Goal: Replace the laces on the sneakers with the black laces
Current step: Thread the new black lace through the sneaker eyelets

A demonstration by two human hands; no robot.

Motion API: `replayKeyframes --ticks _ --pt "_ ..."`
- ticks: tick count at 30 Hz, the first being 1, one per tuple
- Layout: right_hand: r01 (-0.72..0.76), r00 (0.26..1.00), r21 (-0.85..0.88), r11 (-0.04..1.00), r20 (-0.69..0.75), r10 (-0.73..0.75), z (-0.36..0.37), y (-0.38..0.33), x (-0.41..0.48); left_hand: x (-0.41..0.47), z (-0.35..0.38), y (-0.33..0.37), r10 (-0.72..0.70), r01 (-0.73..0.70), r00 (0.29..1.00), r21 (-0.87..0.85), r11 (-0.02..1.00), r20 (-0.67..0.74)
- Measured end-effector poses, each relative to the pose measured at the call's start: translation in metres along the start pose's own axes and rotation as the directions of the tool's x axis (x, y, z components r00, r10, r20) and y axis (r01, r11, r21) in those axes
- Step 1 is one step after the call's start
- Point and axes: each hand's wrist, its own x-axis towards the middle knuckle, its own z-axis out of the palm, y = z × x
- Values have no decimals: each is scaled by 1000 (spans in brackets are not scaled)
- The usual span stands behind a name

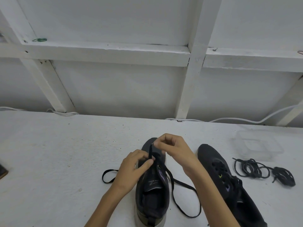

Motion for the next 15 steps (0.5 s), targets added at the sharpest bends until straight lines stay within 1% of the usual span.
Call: replayKeyframes --ticks 2,4,6,8,10,12,15 --pt "-19 1000 -25 1000 8 19 -3 5 -4 1 3 1 1 -3 999 -54 999 -35" --pt "-39 999 -102 994 -3 39 -8 13 -9 2 3 2 -13 7 998 -102 995 -59" --pt "-113 994 -236 965 -23 111 -13 21 -14 3 2 3 -33 22 997 -144 989 -72" --pt "-214 975 -343 915 -13 223 -15 27 -23 3 3 5 -50 35 996 -184 982 -74" --pt "-241 962 -368 898 32 271 -11 31 -29 4 4 6 -54 38 996 -220 975 -70" --pt "-202 973 -356 912 32 228 -7 30 -30 4 6 7 -66 45 995 -261 964 -74" --pt "-97 995 -392 915 -69 76 -5 19 -22 5 9 11 -78 44 993 -339 940 -89"
